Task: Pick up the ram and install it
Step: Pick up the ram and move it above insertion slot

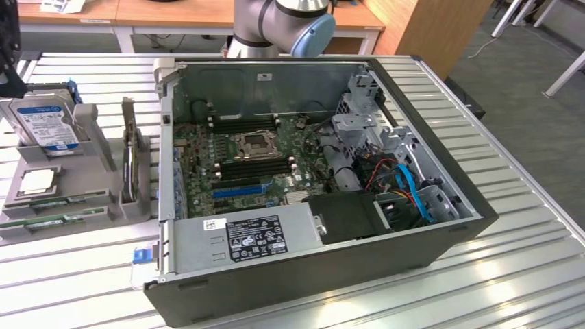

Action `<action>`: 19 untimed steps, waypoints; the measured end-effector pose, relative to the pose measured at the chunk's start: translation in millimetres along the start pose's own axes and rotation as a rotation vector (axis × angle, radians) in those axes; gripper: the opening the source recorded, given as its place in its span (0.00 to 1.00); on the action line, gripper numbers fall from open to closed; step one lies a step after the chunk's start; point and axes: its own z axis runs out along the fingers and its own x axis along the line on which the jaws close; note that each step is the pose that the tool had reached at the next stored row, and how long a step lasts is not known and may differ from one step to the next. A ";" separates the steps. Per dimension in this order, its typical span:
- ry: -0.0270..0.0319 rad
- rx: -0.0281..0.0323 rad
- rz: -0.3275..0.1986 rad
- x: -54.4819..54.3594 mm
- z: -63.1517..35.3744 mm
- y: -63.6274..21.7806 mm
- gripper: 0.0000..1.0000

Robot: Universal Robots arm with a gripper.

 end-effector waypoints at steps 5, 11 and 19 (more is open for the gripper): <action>0.0025 -0.0013 -0.054 0.0 0.0 0.0 0.10; 0.0030 -0.0016 -0.067 0.0 0.0 0.0 0.10; 0.0050 -0.0027 -0.111 0.0 0.0 0.0 0.10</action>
